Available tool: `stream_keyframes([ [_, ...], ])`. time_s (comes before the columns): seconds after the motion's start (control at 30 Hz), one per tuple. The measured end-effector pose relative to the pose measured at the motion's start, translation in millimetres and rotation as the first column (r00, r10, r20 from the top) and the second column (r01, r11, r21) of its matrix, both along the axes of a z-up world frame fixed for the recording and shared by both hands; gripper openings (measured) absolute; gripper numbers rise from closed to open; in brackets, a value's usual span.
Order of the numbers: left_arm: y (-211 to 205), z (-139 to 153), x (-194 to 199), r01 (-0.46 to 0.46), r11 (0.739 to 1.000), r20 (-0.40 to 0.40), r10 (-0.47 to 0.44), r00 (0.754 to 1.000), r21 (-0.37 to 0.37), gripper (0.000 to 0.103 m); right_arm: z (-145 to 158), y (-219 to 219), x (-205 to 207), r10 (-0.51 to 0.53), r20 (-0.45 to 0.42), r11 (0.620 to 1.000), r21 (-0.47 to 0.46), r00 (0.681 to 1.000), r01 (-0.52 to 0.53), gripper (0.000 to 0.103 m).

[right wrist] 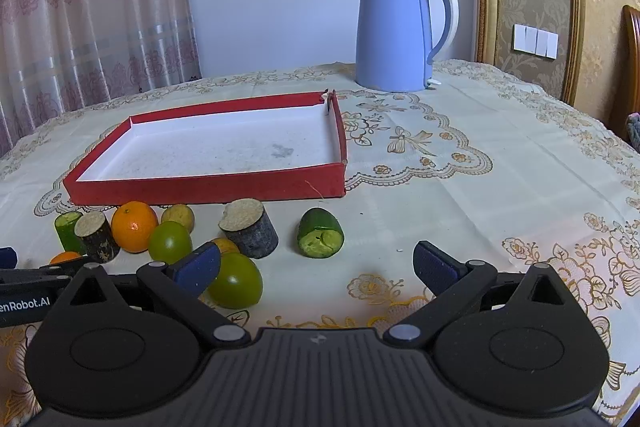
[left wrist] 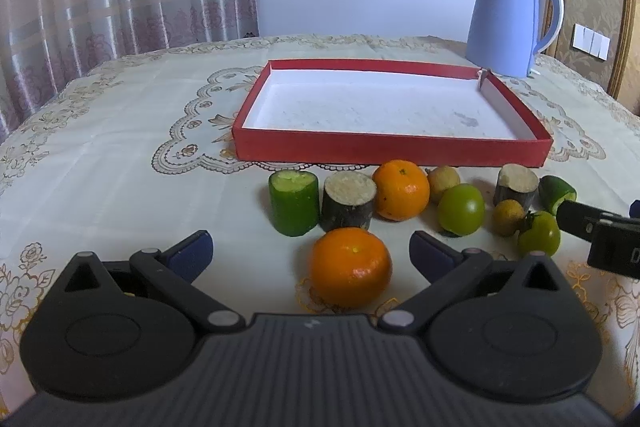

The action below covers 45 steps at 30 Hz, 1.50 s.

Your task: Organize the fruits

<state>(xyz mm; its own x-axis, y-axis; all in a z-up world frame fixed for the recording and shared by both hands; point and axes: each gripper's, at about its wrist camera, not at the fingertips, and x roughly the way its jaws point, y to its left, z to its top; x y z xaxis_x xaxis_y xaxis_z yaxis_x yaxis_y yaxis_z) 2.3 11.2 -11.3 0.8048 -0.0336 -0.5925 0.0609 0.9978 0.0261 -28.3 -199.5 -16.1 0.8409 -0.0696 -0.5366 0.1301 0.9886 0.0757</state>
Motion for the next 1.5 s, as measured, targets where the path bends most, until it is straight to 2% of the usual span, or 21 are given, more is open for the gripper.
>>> stream_keyframes([
  [0.6,-1,-11,-1,0.016,1.000,-0.005,-0.016,1.000,-0.011,0.103,-3,-9,0,-0.028,-0.004,1.000,0.008,1.000,0.028,0.103],
  [0.73,-2,-13,0,0.018,1.000,-0.010,-0.018,1.000,-0.010,0.086,-5,-9,1,-0.028,-0.007,1.000,0.006,1.000,0.028,0.103],
  [1.0,-6,-19,1,0.039,0.999,-0.031,-0.039,0.999,-0.019,0.086,-9,-11,4,-0.029,-0.026,1.000,0.004,0.999,0.029,0.103],
  [1.1,-6,-19,0,0.048,0.999,-0.023,-0.049,0.999,-0.025,0.077,-9,-12,5,-0.032,-0.030,0.999,0.006,0.999,0.032,0.103],
  [1.17,-6,-18,-1,0.051,0.998,-0.018,-0.051,0.999,-0.028,0.064,-9,-14,6,-0.029,-0.037,0.999,0.021,0.999,0.030,0.103],
  [1.33,-5,-16,-3,0.090,0.995,-0.010,-0.090,0.996,-0.049,0.042,-10,-16,6,-0.032,-0.041,0.999,0.031,0.999,0.034,0.103],
  [1.5,-7,-15,-4,0.092,0.995,-0.001,-0.092,0.996,-0.049,0.042,-9,-16,5,-0.025,-0.035,0.999,0.026,0.999,0.026,0.103],
])
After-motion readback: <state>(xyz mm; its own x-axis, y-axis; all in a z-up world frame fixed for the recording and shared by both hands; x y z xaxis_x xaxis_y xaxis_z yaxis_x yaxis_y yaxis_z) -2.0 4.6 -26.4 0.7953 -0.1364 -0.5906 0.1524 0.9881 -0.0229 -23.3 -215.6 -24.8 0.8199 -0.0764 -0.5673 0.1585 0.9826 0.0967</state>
